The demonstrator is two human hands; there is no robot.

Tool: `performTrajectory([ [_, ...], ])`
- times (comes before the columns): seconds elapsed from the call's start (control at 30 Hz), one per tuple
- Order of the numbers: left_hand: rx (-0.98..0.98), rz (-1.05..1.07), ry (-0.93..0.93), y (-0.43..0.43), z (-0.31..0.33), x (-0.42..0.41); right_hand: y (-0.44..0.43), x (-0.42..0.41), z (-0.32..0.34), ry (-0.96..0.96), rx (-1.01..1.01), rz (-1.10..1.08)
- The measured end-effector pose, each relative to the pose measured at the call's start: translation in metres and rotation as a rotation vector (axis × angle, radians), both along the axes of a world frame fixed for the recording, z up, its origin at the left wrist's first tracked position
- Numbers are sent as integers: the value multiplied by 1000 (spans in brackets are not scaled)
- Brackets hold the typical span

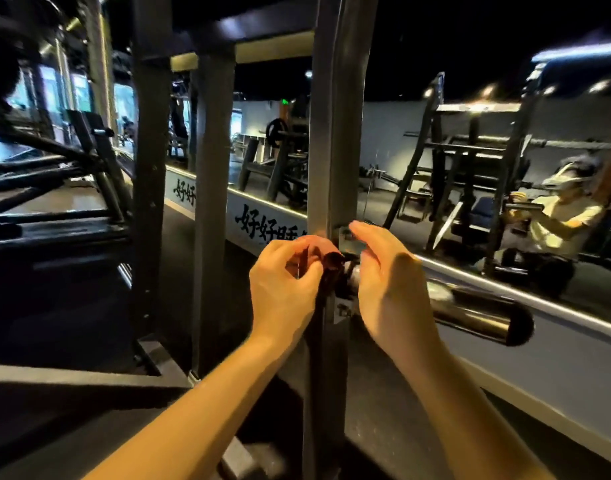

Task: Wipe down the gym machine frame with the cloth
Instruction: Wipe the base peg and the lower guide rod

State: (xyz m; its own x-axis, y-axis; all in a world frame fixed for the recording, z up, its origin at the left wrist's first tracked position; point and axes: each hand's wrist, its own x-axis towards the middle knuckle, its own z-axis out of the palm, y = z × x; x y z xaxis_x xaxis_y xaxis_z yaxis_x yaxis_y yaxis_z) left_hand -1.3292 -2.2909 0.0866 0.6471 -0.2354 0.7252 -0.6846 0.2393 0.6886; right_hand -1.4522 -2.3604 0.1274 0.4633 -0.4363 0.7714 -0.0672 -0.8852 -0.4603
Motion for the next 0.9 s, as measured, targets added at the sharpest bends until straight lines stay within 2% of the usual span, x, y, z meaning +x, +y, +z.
performTrajectory([
  [0.07,-26,33,-39,-4,27,5,-7,12,25,68,19,13],
  [0.13,-51,54,-73,-7,53,9,-11,22,44,155,127,53],
  [0.23,-86,85,-106,-11,91,16,-19,32,60,94,287,158],
  [0.43,-163,104,-111,-24,176,34,-42,38,77,-3,485,193],
  [0.57,-200,117,-141,-31,225,42,-56,42,90,-71,451,213],
  [0.67,-176,229,-202,-35,254,47,-64,48,109,-173,372,234],
  [0.9,-210,279,-122,-38,349,36,-62,54,227,-240,425,426],
])
